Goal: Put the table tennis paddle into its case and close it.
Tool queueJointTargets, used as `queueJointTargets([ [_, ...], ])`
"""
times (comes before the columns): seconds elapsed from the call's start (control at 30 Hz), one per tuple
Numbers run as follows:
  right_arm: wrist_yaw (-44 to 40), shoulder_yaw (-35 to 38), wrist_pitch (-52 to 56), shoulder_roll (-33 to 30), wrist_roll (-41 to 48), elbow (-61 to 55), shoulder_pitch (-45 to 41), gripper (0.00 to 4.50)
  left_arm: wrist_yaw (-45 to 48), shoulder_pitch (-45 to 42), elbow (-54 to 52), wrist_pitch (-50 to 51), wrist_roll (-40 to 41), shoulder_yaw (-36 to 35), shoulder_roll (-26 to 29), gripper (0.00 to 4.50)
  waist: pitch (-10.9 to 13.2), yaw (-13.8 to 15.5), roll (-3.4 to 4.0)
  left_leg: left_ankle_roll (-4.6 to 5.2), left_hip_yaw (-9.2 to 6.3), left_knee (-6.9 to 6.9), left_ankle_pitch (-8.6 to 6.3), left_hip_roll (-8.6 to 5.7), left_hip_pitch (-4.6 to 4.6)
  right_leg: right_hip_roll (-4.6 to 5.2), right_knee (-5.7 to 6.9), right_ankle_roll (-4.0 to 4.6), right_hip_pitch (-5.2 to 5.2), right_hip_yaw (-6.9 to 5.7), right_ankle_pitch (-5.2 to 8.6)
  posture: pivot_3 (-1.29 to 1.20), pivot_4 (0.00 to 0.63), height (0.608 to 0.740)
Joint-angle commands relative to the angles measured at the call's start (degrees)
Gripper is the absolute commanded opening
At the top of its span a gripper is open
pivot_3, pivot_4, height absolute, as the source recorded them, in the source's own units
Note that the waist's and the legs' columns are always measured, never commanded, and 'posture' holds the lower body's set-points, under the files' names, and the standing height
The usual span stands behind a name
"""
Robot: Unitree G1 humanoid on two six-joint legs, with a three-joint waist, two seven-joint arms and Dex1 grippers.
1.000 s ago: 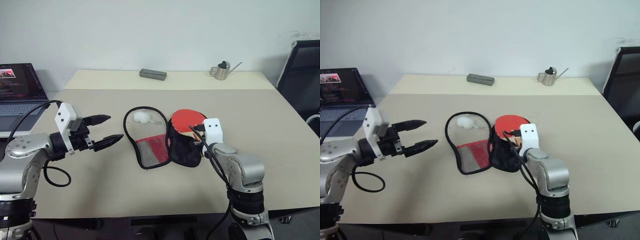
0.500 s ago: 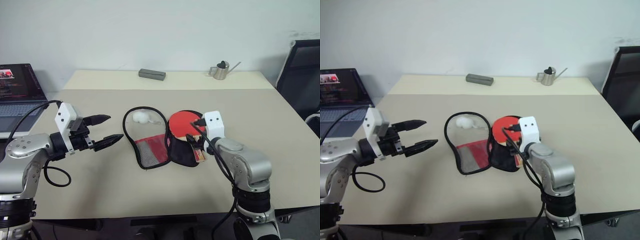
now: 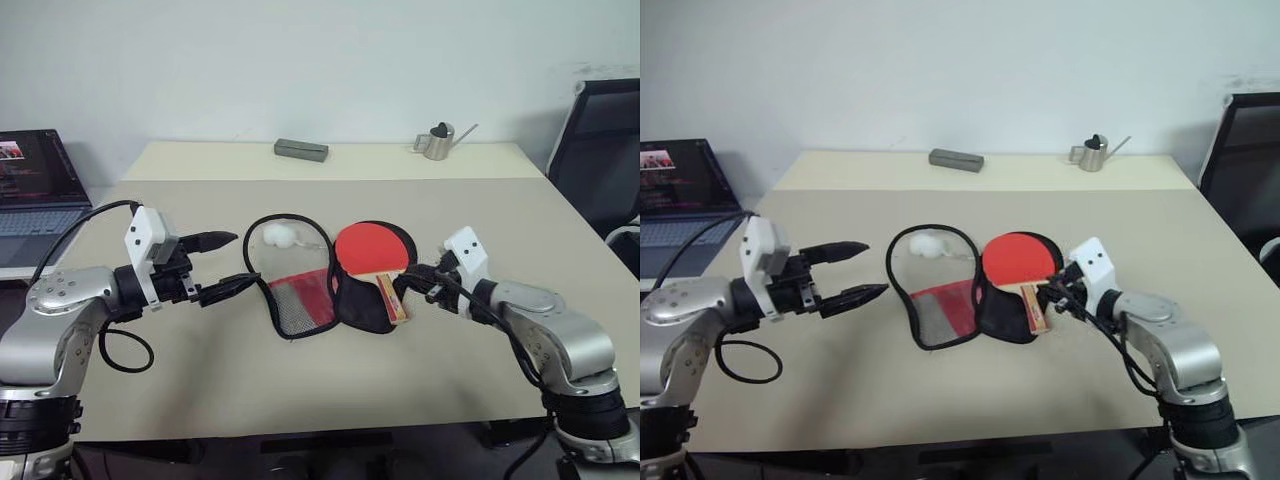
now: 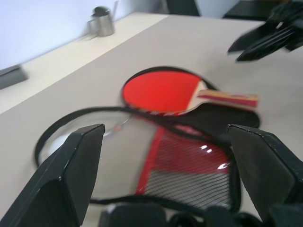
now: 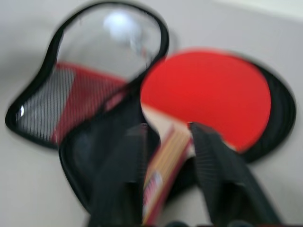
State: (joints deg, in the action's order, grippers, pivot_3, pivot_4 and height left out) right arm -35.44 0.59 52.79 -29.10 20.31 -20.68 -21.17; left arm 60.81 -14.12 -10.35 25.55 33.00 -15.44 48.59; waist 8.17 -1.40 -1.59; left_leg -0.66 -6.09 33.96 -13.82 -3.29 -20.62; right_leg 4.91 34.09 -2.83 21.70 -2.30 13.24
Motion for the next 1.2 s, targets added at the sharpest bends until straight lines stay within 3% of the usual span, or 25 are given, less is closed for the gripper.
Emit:
queueJointTargets([
  [0.03,-2.41,0.6,-6.43,-2.52,-1.23,5.28,-0.1,0.05,0.41,-1.29,-1.8,-0.07,1.0,-0.79,0.98,4.5,0.0,-0.01,0.0,0.0,0.0,0.0,0.0,0.02,0.02,0.0,0.01,0.0,-0.02,-0.01,0.0,0.0,0.15,0.74],
  [0.37,-11.83,-6.02,-12.55,-7.45,-1.96,8.75,4.01,0.05,0.95,-0.61,-3.42,0.25,0.93,-0.2,1.34,4.5,-0.04,0.31,-0.08,0.0,0.0,0.0,-0.01,-0.01,-0.03,0.02,-0.04,0.03,-0.04,-0.02,0.02,0.0,0.15,0.74],
  [0.73,-11.4,-10.38,-17.65,-5.76,-7.04,14.68,2.94,0.05,3.38,1.32,-4.99,-0.01,0.75,0.7,2.11,4.5,-0.03,0.85,-0.08,0.0,0.0,0.01,0.0,-0.03,-0.01,0.02,-0.04,0.03,-0.04,0.0,0.01,0.0,0.15,0.74],
  [0.97,-12.54,-9.98,-16.3,-4.92,-5.63,13.64,1.51,0.05,8.65,3.64,-5.09,0.03,1.0,0.95,5.91,4.5,0.01,1.13,-0.01,0.0,-0.01,0.0,0.0,-0.01,-0.02,0.02,-0.03,0.13,-0.02,-0.01,0.07,0.0,0.15,0.74],
  [1.2,-13.51,-9.61,-14.1,-5.13,-3.55,11.94,1.68,0.05,9.14,3.53,-4.41,-0.69,0.22,0.94,6.34,4.5,0.01,1.36,-0.02,0.0,-0.02,0.0,0.0,-0.02,-0.01,0.02,-0.02,0.33,-0.02,-0.01,0.19,0.0,0.15,0.74],
])
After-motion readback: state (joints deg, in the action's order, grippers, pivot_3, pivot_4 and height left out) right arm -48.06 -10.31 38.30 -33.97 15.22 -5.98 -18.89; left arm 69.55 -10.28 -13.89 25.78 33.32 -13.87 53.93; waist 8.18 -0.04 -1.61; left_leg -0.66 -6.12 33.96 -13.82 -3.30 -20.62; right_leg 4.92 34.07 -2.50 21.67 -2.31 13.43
